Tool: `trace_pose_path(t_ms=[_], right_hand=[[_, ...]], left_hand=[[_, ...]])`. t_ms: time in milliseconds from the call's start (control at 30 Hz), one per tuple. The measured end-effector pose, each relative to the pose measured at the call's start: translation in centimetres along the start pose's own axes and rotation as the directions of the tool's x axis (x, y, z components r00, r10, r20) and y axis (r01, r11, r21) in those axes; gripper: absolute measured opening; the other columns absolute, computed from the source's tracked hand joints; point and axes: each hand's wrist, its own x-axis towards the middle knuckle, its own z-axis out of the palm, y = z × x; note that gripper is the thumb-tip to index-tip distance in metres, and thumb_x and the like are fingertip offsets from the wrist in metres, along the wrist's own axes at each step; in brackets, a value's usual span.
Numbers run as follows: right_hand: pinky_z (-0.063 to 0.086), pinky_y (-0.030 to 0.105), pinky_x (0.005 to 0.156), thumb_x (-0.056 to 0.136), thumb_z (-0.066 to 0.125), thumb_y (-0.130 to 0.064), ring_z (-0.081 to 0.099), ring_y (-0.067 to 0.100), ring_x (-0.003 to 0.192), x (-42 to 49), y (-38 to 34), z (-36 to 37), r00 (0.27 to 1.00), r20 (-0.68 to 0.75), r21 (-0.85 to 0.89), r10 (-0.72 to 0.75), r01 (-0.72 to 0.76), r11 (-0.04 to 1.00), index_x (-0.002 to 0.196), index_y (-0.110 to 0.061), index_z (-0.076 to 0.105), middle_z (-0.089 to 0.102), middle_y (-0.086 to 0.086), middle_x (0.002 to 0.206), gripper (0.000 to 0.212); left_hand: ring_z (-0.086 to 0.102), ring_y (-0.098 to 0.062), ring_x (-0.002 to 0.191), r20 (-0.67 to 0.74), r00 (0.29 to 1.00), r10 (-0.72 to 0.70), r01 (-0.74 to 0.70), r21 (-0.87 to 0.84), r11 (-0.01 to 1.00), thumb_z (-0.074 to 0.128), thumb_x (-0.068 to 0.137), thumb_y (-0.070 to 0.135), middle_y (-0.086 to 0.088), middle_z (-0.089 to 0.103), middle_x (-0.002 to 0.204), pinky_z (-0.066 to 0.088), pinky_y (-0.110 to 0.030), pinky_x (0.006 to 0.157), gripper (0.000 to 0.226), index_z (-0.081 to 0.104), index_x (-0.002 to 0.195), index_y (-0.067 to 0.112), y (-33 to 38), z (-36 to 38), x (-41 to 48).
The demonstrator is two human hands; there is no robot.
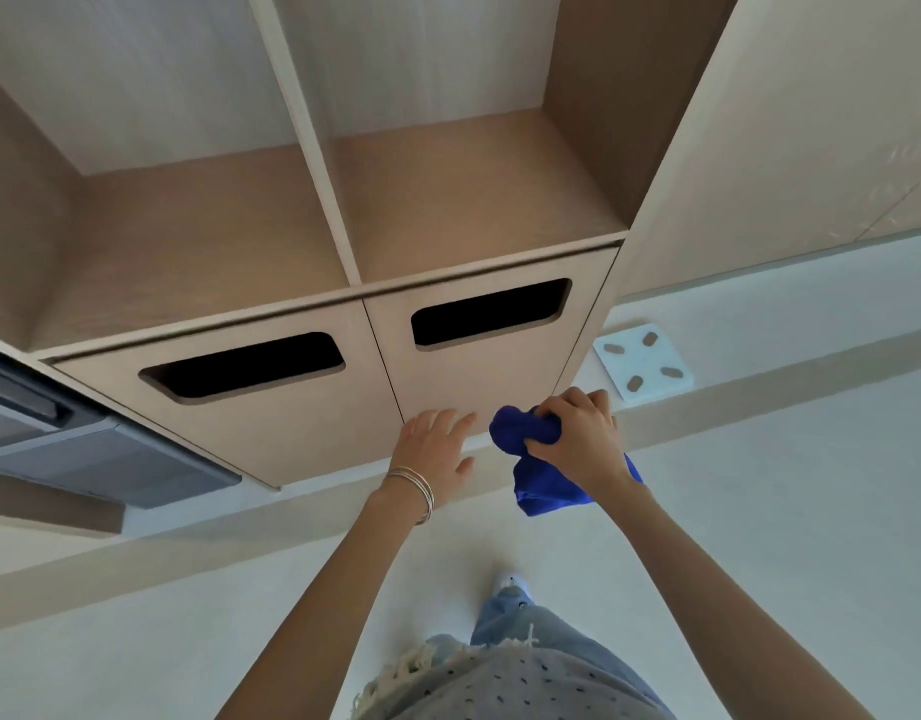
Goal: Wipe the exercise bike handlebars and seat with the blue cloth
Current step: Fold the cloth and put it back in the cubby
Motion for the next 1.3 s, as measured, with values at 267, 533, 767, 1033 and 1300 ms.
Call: trace_pose_path(t_ms=[267,533,767,1033,1300], right_hand=[[0.039,0.037,0.085,0.077,0.066,-0.035,0.038,0.024,0.106,6.5,2.8,-1.4,0.995,0.055,-0.029,-0.087,0.088,0.996,0.099,-0.025,0.063,0.057,-0.003,0.106,0.024],[0.039,0.036,0.083,0.075,0.067,-0.036,0.038,0.025,0.105,13.3,2.9,-1.9,0.983,0.093,-0.052,-0.161,0.167,0.985,0.1,-0.025,0.065,0.057,-0.002,0.106,0.027],[0.039,0.035,0.08,0.071,0.07,-0.036,0.037,0.025,0.103,22.2,0.0,-3.6,0.982,0.037,-0.035,-0.185,0.187,0.982,0.098,-0.024,0.064,0.055,-0.004,0.103,0.03],[0.044,0.041,0.083,0.072,0.068,-0.038,0.036,0.027,0.101,30.2,-3.5,-5.7,0.98,-0.043,-0.021,-0.193,0.192,0.981,0.098,-0.025,0.064,0.057,-0.002,0.101,0.029],[0.041,0.046,0.094,0.082,0.062,-0.049,0.034,0.031,0.12,35.3,-4.4,-5.7,0.967,0.132,-0.038,-0.217,0.223,0.974,0.127,-0.027,0.051,0.046,0.004,0.128,0.051]], left_hand=[[0.027,-0.026,0.139,0.009,0.996,-0.09,0.09,-0.017,0.996,0.042,0.096,0.037,-0.002,0.03,0.151,0.023,-0.041,0.116,0.057,0.019,0.147,0.025,2.5,0.1,3.7],[0.021,-0.026,0.141,-0.027,0.986,-0.162,0.161,-0.015,0.987,0.041,0.096,0.036,-0.003,0.024,0.154,0.019,-0.04,0.116,0.059,0.015,0.148,0.026,0.9,-2.2,9.6],[0.025,-0.026,0.138,-0.082,0.98,-0.182,0.181,-0.02,0.983,0.044,0.093,0.036,-0.001,0.03,0.151,0.022,-0.037,0.113,0.06,0.019,0.147,0.026,-2.8,-5.7,16.7],[0.031,-0.025,0.131,-0.178,0.97,-0.164,0.159,-0.039,0.986,0.045,0.092,0.032,0.0,0.035,0.146,0.03,-0.036,0.106,0.058,0.023,0.145,0.024,-6.4,-9.6,22.9],[0.034,-0.026,0.129,-0.187,0.949,-0.253,0.246,-0.057,0.967,0.045,0.092,0.035,0.0,0.038,0.143,0.03,-0.036,0.106,0.058,0.024,0.145,0.025,-7.7,-9.5,25.4]])
